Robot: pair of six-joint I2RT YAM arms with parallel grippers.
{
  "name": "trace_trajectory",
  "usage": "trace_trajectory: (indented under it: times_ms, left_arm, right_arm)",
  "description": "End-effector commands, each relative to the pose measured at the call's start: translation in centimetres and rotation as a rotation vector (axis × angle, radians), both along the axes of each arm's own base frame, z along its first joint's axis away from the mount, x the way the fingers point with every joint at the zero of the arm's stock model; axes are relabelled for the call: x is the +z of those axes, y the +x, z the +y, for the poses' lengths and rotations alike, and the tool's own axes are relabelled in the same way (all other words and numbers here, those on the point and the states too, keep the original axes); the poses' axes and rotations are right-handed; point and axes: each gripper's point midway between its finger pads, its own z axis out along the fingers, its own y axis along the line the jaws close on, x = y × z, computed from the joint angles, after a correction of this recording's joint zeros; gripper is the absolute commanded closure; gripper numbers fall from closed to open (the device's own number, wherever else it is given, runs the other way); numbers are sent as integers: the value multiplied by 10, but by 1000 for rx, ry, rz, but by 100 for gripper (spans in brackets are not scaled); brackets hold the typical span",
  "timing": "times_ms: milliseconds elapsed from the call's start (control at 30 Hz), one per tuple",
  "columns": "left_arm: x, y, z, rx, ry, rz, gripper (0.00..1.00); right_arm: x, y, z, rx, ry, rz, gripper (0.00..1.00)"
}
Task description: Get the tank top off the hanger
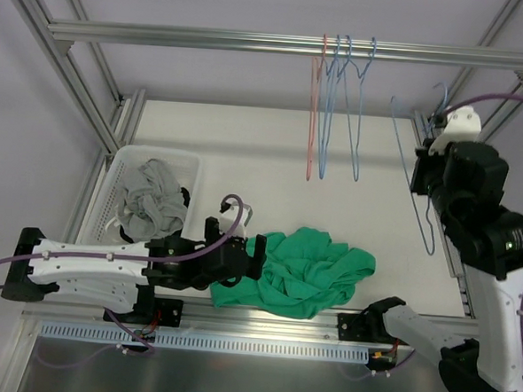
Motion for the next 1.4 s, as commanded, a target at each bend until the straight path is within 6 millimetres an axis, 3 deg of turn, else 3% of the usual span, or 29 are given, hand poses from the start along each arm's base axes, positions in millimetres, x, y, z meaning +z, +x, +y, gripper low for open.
trace_trajectory:
  times_ms: [0, 67, 267, 467, 600, 833, 1000, 1167, 1200, 1267, 1300, 1333, 1367]
  left_arm:
    - [20, 17, 32, 59, 18, -46, 1]
    - [25, 19, 38, 60, 4, -47, 1]
    - [20, 19, 46, 62, 9, -48, 1]
    - [2, 17, 46, 57, 57, -26, 1]
    - [-14, 14, 46, 67, 78, 8, 1]
    - [-22, 9, 44, 68, 71, 46, 1]
    - [-25, 7, 44, 73, 61, 61, 1]
    - [-26, 5, 42, 66, 62, 71, 1]
    - [-24, 5, 40, 63, 59, 70, 1]
    - [-24, 4, 37, 50, 67, 76, 1]
    - [-22, 4, 34, 37, 70, 77, 1]
    - [-20, 3, 31, 32, 68, 80, 1]
    - [-19, 2, 29, 20, 72, 77, 1]
  right_arm:
    - [50, 37, 5, 5, 77, -139, 100]
    - [55, 57, 0, -21, 88, -144, 100]
    - [52, 108, 21, 63, 98, -90, 100]
    - [49, 140, 23, 32, 98, -136, 100]
    - [26, 152, 42, 70, 83, -79, 100]
    - [-9, 170, 64, 96, 29, 7, 100]
    - [-29, 175, 66, 79, 28, 60, 100]
    - [-34, 162, 53, 13, 28, 56, 99]
    - [-32, 160, 52, 10, 32, 46, 96]
    - [-28, 153, 51, 12, 44, 33, 58]
    - [-27, 150, 50, 14, 49, 31, 29]
    - [-25, 147, 49, 14, 50, 26, 29]
    - [-27, 143, 47, 10, 57, 29, 22]
